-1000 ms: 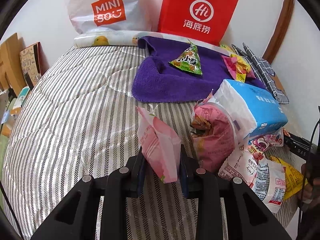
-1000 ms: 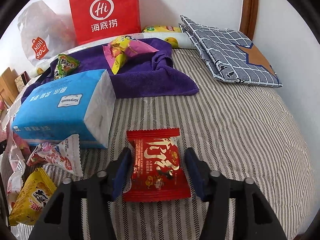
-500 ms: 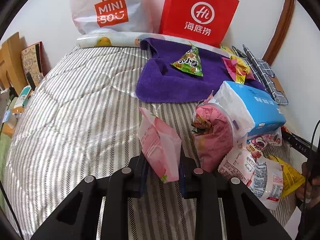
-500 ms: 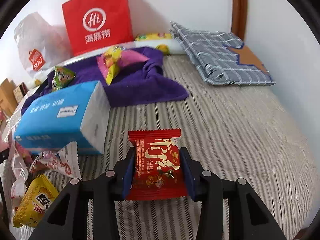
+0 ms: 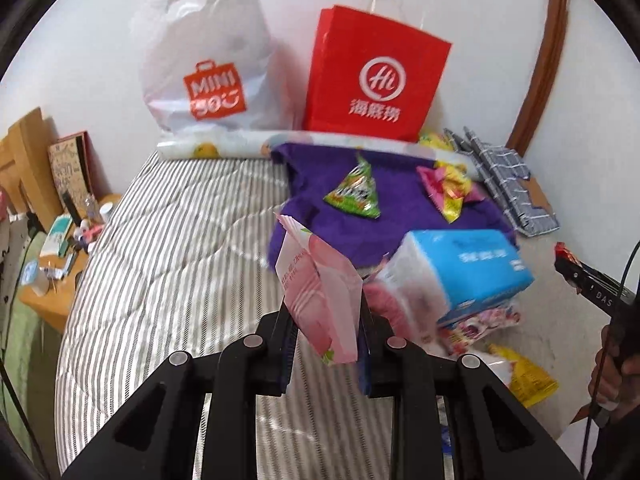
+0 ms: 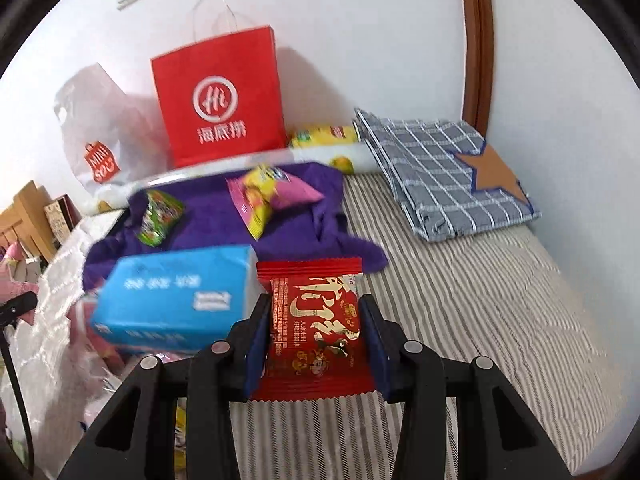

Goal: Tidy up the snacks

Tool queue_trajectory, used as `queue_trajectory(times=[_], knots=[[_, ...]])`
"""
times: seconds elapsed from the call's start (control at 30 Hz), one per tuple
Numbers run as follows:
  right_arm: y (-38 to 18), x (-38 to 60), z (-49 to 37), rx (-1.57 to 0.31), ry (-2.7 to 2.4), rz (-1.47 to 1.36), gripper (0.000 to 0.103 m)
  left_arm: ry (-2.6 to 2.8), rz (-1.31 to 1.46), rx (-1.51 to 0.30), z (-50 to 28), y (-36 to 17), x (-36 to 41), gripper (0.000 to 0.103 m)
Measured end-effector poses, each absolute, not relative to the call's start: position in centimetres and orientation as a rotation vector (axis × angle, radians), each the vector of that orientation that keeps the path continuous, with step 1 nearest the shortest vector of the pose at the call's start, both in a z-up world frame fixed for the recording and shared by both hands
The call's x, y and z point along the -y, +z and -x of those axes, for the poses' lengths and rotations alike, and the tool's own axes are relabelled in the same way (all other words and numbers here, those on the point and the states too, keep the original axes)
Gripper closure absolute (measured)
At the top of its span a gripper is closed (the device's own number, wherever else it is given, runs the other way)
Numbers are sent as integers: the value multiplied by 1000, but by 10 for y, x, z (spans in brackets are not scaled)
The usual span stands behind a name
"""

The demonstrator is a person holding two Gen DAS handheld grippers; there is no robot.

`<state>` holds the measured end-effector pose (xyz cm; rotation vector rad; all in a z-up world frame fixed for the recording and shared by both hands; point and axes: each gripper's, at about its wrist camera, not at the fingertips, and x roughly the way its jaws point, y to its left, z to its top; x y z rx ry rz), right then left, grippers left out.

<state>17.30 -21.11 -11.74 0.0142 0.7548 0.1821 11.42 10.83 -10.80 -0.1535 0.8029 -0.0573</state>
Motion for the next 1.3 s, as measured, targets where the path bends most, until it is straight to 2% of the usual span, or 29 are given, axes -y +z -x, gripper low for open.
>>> queue_trajectory(times=[0.63,1.07,1.3], knots=[[-50,172,-199,-636,289,12,62,-142,125,-771,-163,-51,-59,78],[-46,156,-264,-646,289,-7,62,-100,114,-746,-231,-34,-76,78],[-77,148,-297,-717,303,-12,62,-119,91,-776,-271,-47,-66,78]])
